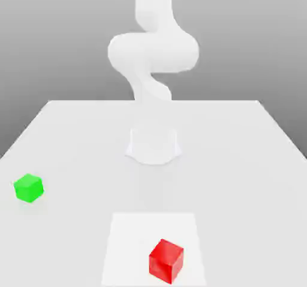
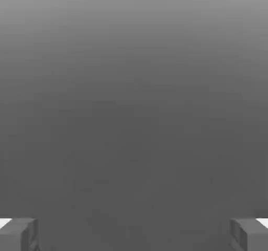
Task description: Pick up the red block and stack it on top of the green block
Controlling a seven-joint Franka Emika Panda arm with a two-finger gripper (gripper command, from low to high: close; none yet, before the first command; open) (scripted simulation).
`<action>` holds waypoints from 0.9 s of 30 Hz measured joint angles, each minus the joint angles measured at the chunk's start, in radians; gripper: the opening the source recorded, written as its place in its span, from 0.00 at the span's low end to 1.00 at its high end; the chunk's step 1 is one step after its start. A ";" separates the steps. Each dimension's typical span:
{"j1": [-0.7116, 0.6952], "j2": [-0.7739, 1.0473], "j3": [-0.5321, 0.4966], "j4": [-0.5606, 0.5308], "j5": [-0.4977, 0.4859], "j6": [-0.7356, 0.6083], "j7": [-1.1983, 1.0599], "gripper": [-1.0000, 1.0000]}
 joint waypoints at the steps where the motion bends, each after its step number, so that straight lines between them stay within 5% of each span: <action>1: -0.020 0.040 0.021 -0.008 -0.017 0.014 0.034 0.50; 16: -0.177 0.594 0.178 -0.114 -0.222 0.205 0.489 0.50; 27: -0.183 0.915 0.213 -0.191 -0.094 0.380 0.597 0.50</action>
